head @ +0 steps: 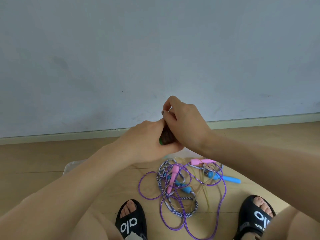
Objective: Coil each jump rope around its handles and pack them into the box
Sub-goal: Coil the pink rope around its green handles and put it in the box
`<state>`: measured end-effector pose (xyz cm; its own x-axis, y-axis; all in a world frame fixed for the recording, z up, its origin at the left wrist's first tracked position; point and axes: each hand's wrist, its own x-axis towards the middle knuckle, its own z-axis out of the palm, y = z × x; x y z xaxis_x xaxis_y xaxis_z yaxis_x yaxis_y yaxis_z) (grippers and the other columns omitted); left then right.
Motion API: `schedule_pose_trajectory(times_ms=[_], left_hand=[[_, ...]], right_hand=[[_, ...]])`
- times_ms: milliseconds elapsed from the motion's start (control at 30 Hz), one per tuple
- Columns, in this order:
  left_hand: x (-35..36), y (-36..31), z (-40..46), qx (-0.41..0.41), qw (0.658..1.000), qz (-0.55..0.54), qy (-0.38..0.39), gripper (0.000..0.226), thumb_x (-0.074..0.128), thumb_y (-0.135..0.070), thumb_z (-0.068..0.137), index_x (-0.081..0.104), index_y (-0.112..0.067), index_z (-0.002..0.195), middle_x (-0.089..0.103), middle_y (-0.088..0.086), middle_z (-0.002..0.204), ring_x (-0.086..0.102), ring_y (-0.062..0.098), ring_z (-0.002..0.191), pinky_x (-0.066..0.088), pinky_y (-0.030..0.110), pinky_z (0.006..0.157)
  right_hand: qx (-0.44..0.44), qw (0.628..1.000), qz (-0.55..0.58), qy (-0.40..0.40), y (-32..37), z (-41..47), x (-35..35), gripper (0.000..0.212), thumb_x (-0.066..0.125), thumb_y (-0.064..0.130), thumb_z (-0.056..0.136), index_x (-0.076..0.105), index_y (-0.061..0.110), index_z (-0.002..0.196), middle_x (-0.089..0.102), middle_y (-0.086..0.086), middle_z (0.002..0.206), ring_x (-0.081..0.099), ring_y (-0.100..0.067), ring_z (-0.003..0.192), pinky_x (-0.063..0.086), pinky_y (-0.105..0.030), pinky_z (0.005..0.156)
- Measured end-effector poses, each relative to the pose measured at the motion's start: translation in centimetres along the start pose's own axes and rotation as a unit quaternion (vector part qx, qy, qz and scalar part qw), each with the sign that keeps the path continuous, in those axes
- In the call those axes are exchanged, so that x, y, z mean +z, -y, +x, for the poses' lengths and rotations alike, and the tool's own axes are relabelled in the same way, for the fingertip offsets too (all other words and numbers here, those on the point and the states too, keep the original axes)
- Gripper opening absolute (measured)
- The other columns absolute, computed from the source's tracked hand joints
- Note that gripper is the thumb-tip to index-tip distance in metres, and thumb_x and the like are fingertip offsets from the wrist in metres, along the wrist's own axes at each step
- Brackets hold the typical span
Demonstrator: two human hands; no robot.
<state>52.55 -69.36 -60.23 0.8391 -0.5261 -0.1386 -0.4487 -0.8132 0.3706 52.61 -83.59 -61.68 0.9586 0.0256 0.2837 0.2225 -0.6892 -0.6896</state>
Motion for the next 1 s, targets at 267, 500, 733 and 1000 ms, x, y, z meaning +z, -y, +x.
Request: schedule_pose_trajectory(times_ms=[267,500,733,1000], left_hand=[[-1.2,-0.1,0.0,-0.006,0.967,-0.243,0.076,0.023,0.064,-0.039,0.089,0.054,-0.024,0.103,0.07,-0.001,0.083,0.072,0.014,0.062,0.054,0.026,0.061],[-1.9,0.3,-0.5,-0.017,0.963,-0.266,0.042,0.029,0.066,-0.037,0.09,0.051,-0.014,0.099,0.071,0.003,0.088,0.073,0.018,0.066,0.059,0.035,0.068],[-1.9,0.9,-0.6,-0.008,0.986,-0.165,0.015,0.035,0.065,-0.048,0.088,0.049,-0.018,0.097,0.073,0.001,0.08,0.071,0.006,0.066,0.056,0.046,0.078],[-1.9,0.4,-0.1,-0.001,0.993,-0.114,-0.023,0.019,0.066,-0.024,0.073,0.052,-0.034,0.081,0.064,-0.025,0.068,0.063,-0.005,0.06,0.04,0.013,0.052]], right_hand=[[0.01,0.999,0.041,-0.013,0.8,0.2,-0.3,0.012,0.055,0.026,0.097,0.054,0.014,0.099,0.054,0.004,0.059,0.053,-0.011,0.058,0.04,-0.02,0.053],[0.087,0.989,0.118,0.036,0.0,1.3,-2.9,0.005,0.063,0.018,0.091,0.062,0.013,0.091,0.062,-0.001,0.063,0.068,-0.018,0.065,0.056,-0.033,0.066],[0.085,0.981,0.151,0.085,0.1,1.3,-5.6,0.01,0.058,0.023,0.094,0.067,0.018,0.094,0.068,-0.005,0.078,0.069,-0.016,0.073,0.059,-0.028,0.066],[-0.218,0.959,-0.023,0.179,1.6,-0.8,-5.4,0.016,0.075,0.029,0.082,0.071,0.02,0.094,0.058,0.012,0.08,0.054,-0.005,0.071,0.039,-0.013,0.065]])
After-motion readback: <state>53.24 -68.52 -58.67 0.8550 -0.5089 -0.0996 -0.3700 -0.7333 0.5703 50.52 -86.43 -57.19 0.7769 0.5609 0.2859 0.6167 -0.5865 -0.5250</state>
